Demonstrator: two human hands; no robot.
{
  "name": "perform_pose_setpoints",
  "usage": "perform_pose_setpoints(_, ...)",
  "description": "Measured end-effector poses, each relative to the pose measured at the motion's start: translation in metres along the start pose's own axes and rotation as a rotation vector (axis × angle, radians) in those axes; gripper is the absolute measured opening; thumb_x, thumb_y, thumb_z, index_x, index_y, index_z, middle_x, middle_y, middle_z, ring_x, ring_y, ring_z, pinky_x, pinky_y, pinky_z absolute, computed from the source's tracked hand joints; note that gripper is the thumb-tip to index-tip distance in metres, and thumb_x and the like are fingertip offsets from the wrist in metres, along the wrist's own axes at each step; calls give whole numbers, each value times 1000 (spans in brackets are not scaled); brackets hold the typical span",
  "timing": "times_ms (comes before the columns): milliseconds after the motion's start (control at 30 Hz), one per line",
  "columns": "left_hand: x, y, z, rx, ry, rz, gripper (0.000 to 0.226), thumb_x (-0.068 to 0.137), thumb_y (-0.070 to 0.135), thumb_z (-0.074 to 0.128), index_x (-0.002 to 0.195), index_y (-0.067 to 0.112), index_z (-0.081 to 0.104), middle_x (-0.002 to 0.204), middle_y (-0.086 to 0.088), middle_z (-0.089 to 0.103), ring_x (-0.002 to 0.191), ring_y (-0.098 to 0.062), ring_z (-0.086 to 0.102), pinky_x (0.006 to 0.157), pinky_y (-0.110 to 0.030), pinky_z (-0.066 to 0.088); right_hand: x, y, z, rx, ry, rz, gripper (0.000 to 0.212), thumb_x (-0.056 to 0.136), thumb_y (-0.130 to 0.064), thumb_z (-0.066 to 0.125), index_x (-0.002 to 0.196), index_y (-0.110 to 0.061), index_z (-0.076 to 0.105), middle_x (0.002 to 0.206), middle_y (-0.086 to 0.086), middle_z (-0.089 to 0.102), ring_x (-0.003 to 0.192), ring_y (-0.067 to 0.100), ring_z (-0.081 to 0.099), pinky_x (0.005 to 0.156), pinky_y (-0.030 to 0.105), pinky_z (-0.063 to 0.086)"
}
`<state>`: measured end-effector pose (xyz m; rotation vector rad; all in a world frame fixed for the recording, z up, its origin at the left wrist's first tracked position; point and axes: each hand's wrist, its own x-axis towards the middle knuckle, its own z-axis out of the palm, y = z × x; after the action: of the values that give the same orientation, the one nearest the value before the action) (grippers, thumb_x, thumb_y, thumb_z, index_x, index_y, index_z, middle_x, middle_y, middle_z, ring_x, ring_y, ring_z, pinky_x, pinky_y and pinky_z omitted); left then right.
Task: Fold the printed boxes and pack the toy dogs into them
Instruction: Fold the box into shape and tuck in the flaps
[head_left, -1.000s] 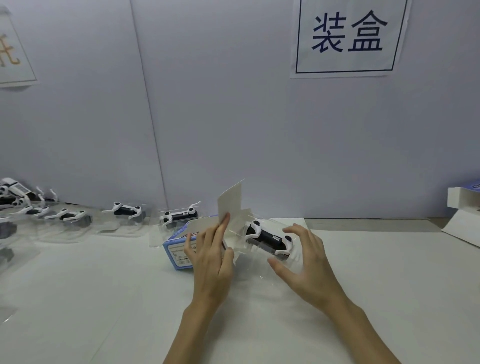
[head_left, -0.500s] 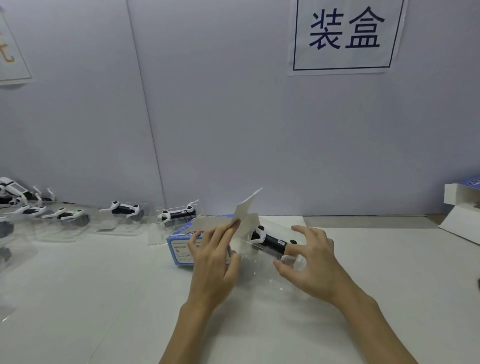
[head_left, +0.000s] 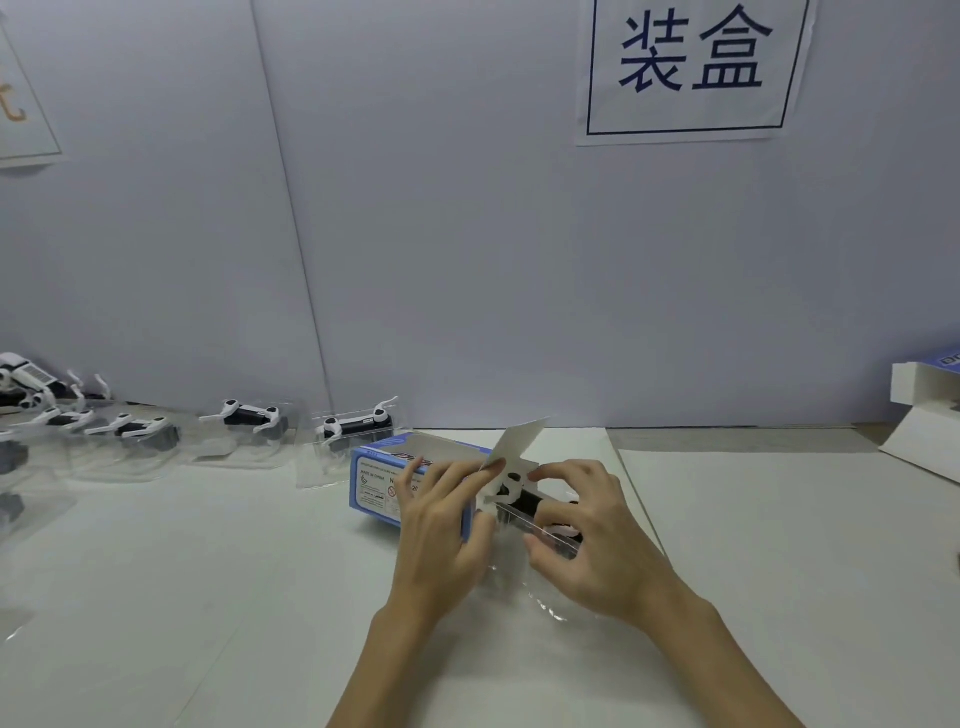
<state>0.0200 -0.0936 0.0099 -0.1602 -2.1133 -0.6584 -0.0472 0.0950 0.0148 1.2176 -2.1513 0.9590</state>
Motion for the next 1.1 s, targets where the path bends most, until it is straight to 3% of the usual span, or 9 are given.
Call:
perform_pose_setpoints(167,-2,9,6,-50,-35,61,53,83,18,50,130,30,70,130,27,62,122,-3,57,120,-51,24,1,-2,5,-31,51,-44,9,86,-41,70,85,-32,66,131,-13,53,126,11,45,99,38,43)
perform_pose_setpoints(233,-2,12,10,-57,-35,69,50,85,19,52,131,29,69,133,27,60,124,-2,56,119,-53,25,2,-3,4,-1,101,5,15,89,-47,68,89,-33,64,126,-13,52,125,8,45,103,30,37)
perform_pose_setpoints(400,0,13,10,-71,4,29,40,93,26,53,130,27,69,136,27,60,126,-4,57,119,-57,26,5,2,0,130,333,240,16,104,-39,47,105,-28,58,112,-14,57,114,8,53,100,27,38)
perform_pose_setpoints(500,0,16,8,-76,4,-11,50,96,59,60,136,30,63,140,26,56,132,-6,53,122,-57,21,7,9,1,349,356,550,16,110,-29,42,112,-27,57,111,-7,64,112,16,60,92,25,45)
perform_pose_setpoints(600,-2,22,9,-5,-59,-3,90,78,84,63,146,26,52,147,23,48,138,-9,46,125,-56,12,7,18,6,662,264,832,40,108,-53,32,125,-27,58,119,2,68,120,23,63,106,41,48)
perform_pose_setpoints(700,-4,29,12,34,-66,-3,103,71,90,63,146,21,51,147,19,48,137,-12,46,125,-60,10,5,21,7,757,155,843,77,93,-71,28,150,-24,48,152,-2,53,143,17,47,123,46,34)
perform_pose_setpoints(867,-3,37,16,26,23,23,70,85,57,70,143,22,53,141,16,52,133,-16,50,122,-63,16,7,15,9,686,-38,674,58,107,-52,32,162,-33,29,163,-21,32,150,-2,29,128,32,21)
perform_pose_setpoints(933,-2,40,15,-5,59,10,58,88,36,65,143,23,53,138,16,53,134,-13,48,121,-63,17,9,10,11,687,-31,637,52,110,-45,34,160,-32,34,159,-18,43,146,-2,37,125,31,29)
perform_pose_setpoints(1100,5,41,6,-222,121,-119,64,83,2,56,144,22,53,138,17,53,139,-15,43,118,-63,27,11,5,8,730,180,623,24,104,-25,61,127,-25,63,114,-6,76,107,10,71,97,29,55)
